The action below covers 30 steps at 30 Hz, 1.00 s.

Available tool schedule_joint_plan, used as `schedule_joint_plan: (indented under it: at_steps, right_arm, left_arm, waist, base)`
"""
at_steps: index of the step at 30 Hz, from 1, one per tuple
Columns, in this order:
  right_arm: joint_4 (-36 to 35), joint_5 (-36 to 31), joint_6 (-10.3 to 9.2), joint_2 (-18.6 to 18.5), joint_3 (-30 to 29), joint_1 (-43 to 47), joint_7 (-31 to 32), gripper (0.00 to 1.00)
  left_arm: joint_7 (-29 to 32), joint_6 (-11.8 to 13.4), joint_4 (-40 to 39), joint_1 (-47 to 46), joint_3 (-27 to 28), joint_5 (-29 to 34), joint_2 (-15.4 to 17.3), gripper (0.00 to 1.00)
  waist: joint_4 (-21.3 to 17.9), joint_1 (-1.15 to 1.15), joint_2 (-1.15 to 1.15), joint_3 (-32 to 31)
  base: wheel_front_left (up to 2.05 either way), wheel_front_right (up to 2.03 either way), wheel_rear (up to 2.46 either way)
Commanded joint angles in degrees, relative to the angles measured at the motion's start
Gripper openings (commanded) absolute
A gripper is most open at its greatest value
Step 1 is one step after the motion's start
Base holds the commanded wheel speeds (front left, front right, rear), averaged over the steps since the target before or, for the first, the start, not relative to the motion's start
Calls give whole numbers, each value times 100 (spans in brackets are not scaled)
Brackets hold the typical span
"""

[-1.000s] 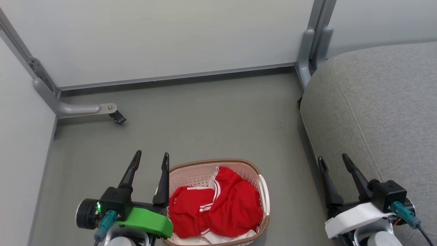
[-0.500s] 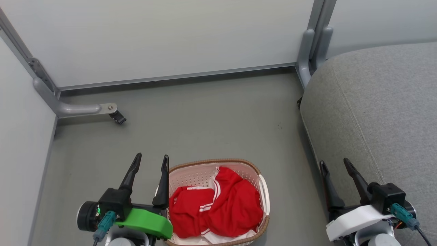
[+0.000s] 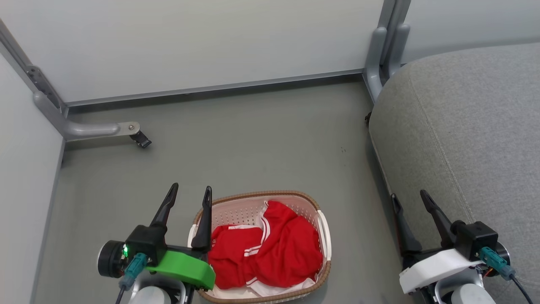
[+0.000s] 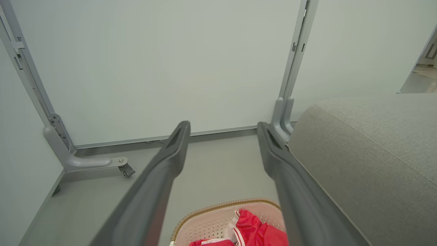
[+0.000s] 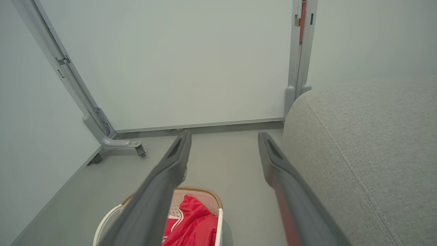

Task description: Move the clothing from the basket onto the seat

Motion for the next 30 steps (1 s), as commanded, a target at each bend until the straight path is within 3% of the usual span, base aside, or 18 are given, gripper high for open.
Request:
schedule_joint_plan:
  at_steps: [1,12,30]
  right_arm:
    - [-32,10,-2,-31,16,-80,-26,100]
    - [-218,40,-2,-30,271,-443,-26,100]
    - [-622,186,-2,-23,540,-1248,-20,100]
  left_arm:
    - [-22,-35,45,-127,-2,51,34,100]
    - [-21,-209,572,-795,-204,342,146,100]
    - [-15,-281,2010,-2259,-1202,577,677,100]
  waist:
    - [-61,0,0,88]
    - [-539,0,0,707]
    - [-1464,0,0,2118]
  base:
    - [0,0,0]
    - [0,0,0]
    - [0,0,0]
